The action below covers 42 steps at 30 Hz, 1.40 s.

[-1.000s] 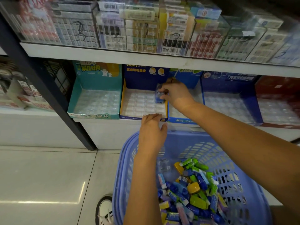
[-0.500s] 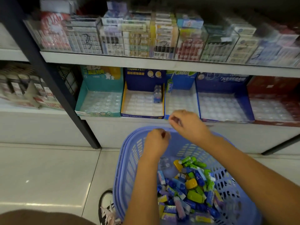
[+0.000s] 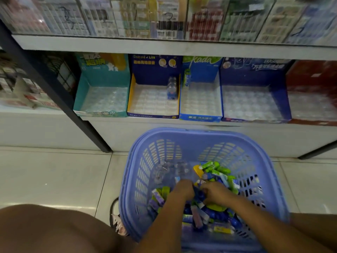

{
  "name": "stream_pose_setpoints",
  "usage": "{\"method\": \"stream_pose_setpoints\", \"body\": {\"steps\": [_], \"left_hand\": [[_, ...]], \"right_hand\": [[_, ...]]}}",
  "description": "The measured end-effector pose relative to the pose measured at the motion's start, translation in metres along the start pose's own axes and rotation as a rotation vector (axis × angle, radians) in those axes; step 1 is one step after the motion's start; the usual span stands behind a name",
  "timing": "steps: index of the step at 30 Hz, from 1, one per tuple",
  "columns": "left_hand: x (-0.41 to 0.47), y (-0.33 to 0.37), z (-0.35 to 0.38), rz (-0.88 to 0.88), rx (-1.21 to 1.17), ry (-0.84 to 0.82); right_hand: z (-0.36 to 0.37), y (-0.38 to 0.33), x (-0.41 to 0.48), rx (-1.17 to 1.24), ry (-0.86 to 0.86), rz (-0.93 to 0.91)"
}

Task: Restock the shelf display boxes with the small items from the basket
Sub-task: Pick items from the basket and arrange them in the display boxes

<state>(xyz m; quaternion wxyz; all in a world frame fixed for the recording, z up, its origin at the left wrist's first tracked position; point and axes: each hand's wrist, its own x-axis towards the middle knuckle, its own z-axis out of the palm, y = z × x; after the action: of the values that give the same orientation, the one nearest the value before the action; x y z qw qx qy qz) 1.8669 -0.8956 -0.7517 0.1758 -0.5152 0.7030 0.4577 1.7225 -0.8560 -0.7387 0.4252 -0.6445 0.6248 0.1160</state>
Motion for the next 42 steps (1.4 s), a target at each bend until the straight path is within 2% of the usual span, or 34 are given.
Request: {"method": "stream_pose_setpoints", "body": {"steps": [7,11,17,19,21,23,24,25,27,29,33,36,38,42], "left_hand": [[0.017,-0.001,0.014,-0.098,0.049,0.084],[0.025,-0.004,0.019,-0.107,0.097,0.149],[0.030,-0.011,0.007,-0.225,-0.135,0.197],[0.029,-0.011,-0.006,-0.282,-0.321,0.193],[0.026,-0.009,-0.015,-0.349,-0.677,0.244],[0.017,-0.007,-0.024,-0.281,-0.920,0.227],[0.010,-0.001,-0.031,-0.218,-1.068,0.138],[0.001,0.006,-0.040,-0.116,-1.096,0.024],[-0.023,0.025,-0.061,0.105,-0.967,-0.187],[-0.047,0.047,-0.083,0.294,-0.830,-0.322],[-0.082,0.084,-0.106,0.451,-0.798,-0.252],[-0.097,0.103,-0.108,0.531,-0.789,-0.206],[-0.102,0.110,-0.107,0.560,-0.788,-0.169],[-0.102,0.123,-0.109,0.631,-0.894,-0.090]], "right_hand": [[-0.029,0.018,0.000,0.298,0.082,0.094],[-0.064,0.023,-0.007,0.479,0.037,0.137],[-0.108,0.018,-0.037,0.606,-0.120,0.017],[-0.121,0.015,-0.050,0.621,-0.130,-0.041],[-0.134,0.012,-0.065,0.635,-0.114,-0.099],[-0.146,0.009,-0.080,0.638,-0.102,-0.163],[-0.152,0.008,-0.087,0.634,-0.090,-0.191],[-0.158,0.008,-0.094,0.622,-0.071,-0.214],[-0.170,0.007,-0.107,0.578,-0.021,-0.255],[-0.182,0.006,-0.119,0.544,0.041,-0.299],[-0.205,0.001,-0.142,0.521,0.153,-0.382],[-0.214,-0.001,-0.153,0.510,0.161,-0.404],[-0.215,0.000,-0.156,0.563,0.191,-0.415],[-0.215,0.006,-0.155,0.775,0.366,-0.435]]}}
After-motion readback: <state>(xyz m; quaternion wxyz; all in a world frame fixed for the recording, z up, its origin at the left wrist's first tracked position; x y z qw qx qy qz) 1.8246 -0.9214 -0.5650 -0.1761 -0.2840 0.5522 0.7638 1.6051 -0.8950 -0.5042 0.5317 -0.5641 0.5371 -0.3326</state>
